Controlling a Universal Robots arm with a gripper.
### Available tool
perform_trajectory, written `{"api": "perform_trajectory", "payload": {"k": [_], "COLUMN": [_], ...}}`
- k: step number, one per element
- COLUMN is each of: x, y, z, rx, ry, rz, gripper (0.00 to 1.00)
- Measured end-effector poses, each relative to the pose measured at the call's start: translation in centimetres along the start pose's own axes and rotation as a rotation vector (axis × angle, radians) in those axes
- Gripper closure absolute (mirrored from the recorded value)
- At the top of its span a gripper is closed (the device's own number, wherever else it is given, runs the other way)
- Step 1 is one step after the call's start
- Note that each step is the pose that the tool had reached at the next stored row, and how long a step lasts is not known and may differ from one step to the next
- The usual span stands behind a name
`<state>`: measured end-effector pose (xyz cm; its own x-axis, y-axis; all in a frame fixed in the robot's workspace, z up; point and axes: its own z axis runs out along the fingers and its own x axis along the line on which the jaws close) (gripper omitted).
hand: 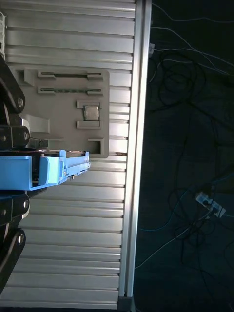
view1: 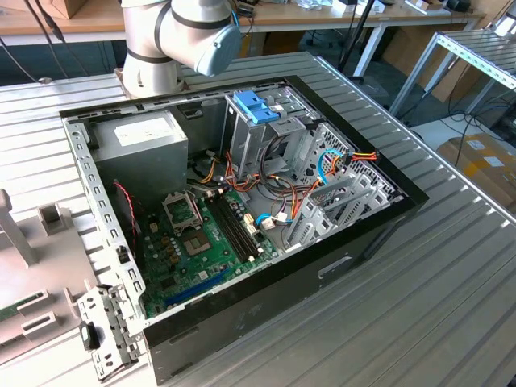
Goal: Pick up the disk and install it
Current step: 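Pick up the disk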
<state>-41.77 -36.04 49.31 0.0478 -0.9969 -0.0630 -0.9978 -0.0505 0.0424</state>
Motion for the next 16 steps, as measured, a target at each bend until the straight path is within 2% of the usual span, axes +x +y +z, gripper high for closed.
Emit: {"api": "perform_trajectory", "payload": {"k": [16], "x": [0.08], "y": [-1.56], "z": [-0.07], "rx": [0.0000], "ry": [0.0000], "rz": [0.000], "gripper": [0.63]}}
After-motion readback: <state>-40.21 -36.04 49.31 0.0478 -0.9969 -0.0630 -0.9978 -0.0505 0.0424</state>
